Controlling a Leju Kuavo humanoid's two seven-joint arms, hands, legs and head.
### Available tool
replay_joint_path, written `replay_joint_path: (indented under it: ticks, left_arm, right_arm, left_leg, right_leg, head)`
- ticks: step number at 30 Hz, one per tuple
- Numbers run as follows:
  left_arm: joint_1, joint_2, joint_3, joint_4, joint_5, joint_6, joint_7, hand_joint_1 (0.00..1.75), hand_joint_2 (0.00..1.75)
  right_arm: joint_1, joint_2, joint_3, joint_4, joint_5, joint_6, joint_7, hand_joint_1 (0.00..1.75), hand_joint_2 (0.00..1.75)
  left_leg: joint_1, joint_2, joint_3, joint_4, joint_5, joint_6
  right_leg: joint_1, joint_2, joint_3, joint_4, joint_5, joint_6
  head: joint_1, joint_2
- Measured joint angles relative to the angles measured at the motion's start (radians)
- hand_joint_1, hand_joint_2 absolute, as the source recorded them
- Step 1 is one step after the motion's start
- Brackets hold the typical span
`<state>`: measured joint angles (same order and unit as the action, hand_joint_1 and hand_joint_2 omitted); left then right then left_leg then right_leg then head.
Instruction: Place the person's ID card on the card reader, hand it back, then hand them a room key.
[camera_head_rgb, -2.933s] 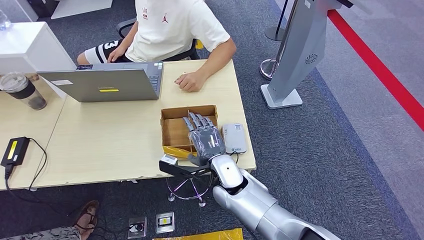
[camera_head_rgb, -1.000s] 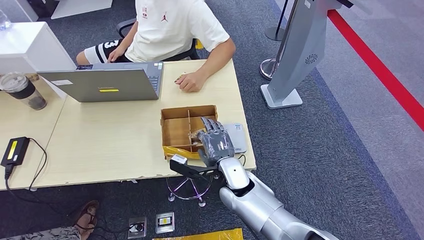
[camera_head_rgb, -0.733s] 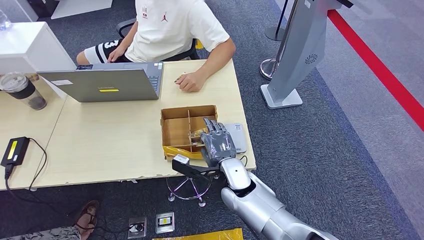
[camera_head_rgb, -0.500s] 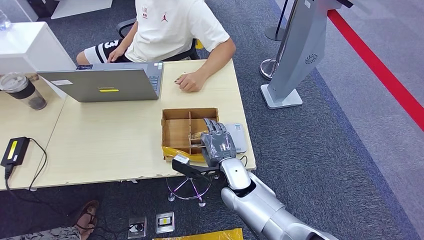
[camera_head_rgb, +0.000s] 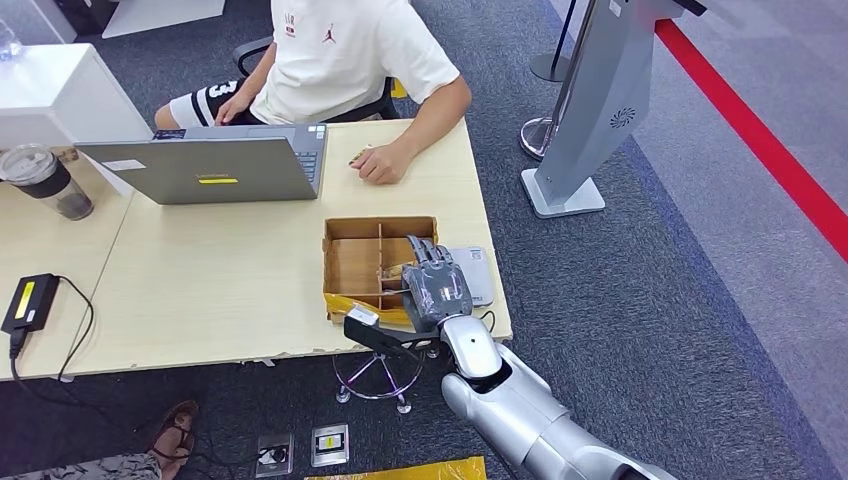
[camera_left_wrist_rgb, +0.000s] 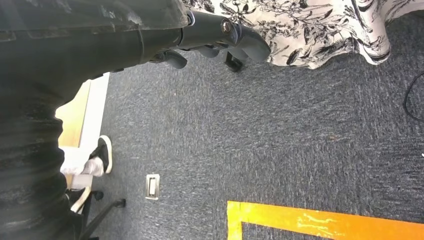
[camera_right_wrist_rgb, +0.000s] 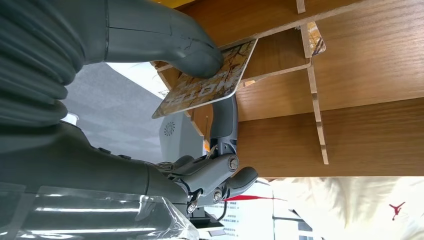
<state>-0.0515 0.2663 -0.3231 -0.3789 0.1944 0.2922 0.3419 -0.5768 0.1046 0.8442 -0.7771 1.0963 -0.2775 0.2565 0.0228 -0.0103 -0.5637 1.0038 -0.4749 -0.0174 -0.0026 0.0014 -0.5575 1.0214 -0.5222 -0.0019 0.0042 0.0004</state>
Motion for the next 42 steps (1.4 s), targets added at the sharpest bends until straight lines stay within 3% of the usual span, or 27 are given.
replay_joint_path:
  ticks: [4,12,20,24,32,42]
  left_arm:
    - [0.000,0.000,0.000,-0.001,0.000,0.000,0.002,0.00,1.75]
    - [0.000,0.001,0.000,-0.001,0.002,-0.002,-0.001,0.00,1.75]
    - [0.000,0.000,-0.001,-0.001,0.013,0.010,-0.006,0.00,1.75]
    - [0.001,0.000,-0.001,-0.001,0.021,0.018,-0.003,0.00,1.75]
    - [0.003,0.000,-0.002,-0.001,0.032,0.021,0.002,0.00,1.75]
    - [0.003,-0.003,-0.014,-0.006,0.041,0.034,0.007,0.00,1.75]
  right_arm:
    - [0.000,0.000,0.000,0.000,-0.001,-0.014,-0.004,1.75,1.75]
    - [-0.001,-0.003,-0.005,-0.020,0.005,-0.124,-0.006,1.75,1.75]
    - [0.020,-0.021,-0.049,-0.216,0.054,-0.397,-0.026,1.75,1.75]
    - [0.055,-0.031,-0.074,-0.375,0.087,-0.413,-0.044,1.75,1.75]
    - [0.137,-0.036,-0.132,-0.682,0.106,-0.423,-0.181,1.75,1.75]
    - [0.162,-0.018,-0.145,-0.869,0.079,-0.417,-0.272,1.75,1.75]
  left_leg:
    - [0.000,0.000,0.000,0.000,0.000,0.000]
    - [0.000,0.000,0.000,0.000,0.000,0.000]
    - [0.000,0.001,0.001,0.000,0.000,0.000]
    - [0.000,0.001,0.001,0.000,0.000,0.000]
    - [0.000,0.001,0.001,0.000,0.000,0.000]
    - [0.000,0.001,0.001,0.000,0.000,0.000]
  right_leg:
    - [0.000,0.000,0.000,0.000,0.000,0.000]
    - [0.000,0.000,0.000,0.000,0.000,0.000]
    - [0.000,0.000,0.000,0.000,0.000,0.000]
    - [0.000,0.000,0.000,0.000,0.000,0.000]
    - [0.000,0.000,0.000,0.000,0.000,0.000]
    - [0.000,0.000,0.001,0.000,0.000,0.000]
  head:
    - [0.000,0.000]
    - [0.000,0.000]
    - [0.000,0.000]
    - [0.000,0.000]
    - [0.000,0.000]
    - [0.000,0.000]
